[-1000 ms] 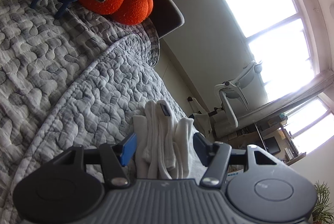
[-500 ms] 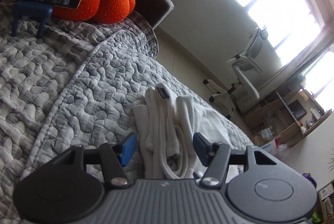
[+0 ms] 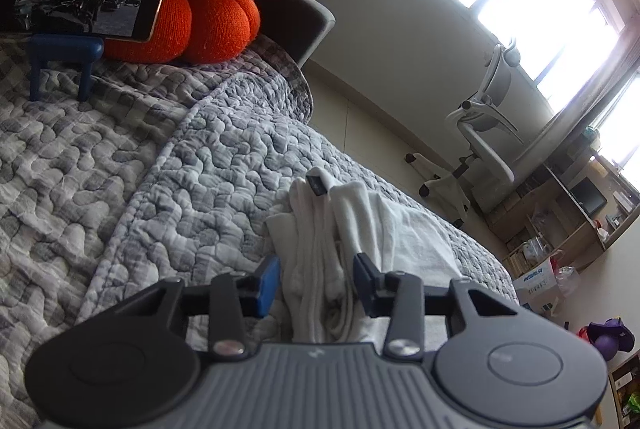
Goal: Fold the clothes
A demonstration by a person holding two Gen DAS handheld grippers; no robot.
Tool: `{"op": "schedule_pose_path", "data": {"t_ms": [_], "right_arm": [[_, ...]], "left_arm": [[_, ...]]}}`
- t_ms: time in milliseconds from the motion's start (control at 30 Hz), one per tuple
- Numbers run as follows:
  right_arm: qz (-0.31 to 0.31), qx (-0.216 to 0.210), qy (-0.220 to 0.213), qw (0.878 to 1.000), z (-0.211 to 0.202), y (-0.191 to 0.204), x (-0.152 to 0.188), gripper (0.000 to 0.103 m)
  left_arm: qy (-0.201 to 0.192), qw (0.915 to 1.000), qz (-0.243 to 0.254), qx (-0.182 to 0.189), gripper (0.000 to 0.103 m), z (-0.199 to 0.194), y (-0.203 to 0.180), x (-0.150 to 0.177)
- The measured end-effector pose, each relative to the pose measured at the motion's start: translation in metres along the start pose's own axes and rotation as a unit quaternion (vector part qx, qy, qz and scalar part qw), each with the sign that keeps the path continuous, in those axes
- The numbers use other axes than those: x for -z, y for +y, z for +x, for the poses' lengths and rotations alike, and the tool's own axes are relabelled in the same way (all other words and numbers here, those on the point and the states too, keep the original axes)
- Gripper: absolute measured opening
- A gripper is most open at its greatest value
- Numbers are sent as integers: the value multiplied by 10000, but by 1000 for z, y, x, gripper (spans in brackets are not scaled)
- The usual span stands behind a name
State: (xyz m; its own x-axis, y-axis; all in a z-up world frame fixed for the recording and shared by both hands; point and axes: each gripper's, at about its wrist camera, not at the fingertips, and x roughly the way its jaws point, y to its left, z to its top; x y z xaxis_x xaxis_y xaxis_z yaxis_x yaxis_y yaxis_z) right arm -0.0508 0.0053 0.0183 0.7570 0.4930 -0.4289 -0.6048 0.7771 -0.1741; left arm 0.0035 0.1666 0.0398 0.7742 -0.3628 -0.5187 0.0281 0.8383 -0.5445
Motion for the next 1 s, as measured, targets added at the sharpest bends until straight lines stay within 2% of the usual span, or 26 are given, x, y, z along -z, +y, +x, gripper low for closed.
{"op": "schedule_pose_path", "data": {"t_ms": [100,233,400,567,667,700,767,833,933,1000], "right_arm": [[-47,23,57,10000,-1,5,0,22],[82,-20,145,9999,-4,5,3,26],[931,-177,-97,9955,-34,-30,2,26],[1827,-334,-366,9819,-64,-68,0,26],[2078,-208,92,9779,-51,-81,9,26],[2142,-152,285,9763,-45,-85,13,19],[2274,-67,545,9722,-34,-91,20,14],[2428,-67,437,9691,-31,-91,26,14],[2869,-66,372,9572,-27,-96,28,14],[2920,-16,394,9556,-27,-95,26,13]], "left_arm": [[27,9999,68,92,40,1,-3,1],[113,9990,427,-92,41,6,-12,6],[183,9987,422,-235,48,7,-7,6],[170,9984,459,-293,49,7,-8,6],[136,9983,473,-304,49,7,-9,7],[124,9984,471,-301,49,7,-10,6],[81,9983,494,-311,49,7,-11,6],[-23,9978,581,-333,46,6,-15,6],[-208,9967,720,-305,42,1,-21,6],[-317,9960,794,-271,42,-4,-25,5]]}}
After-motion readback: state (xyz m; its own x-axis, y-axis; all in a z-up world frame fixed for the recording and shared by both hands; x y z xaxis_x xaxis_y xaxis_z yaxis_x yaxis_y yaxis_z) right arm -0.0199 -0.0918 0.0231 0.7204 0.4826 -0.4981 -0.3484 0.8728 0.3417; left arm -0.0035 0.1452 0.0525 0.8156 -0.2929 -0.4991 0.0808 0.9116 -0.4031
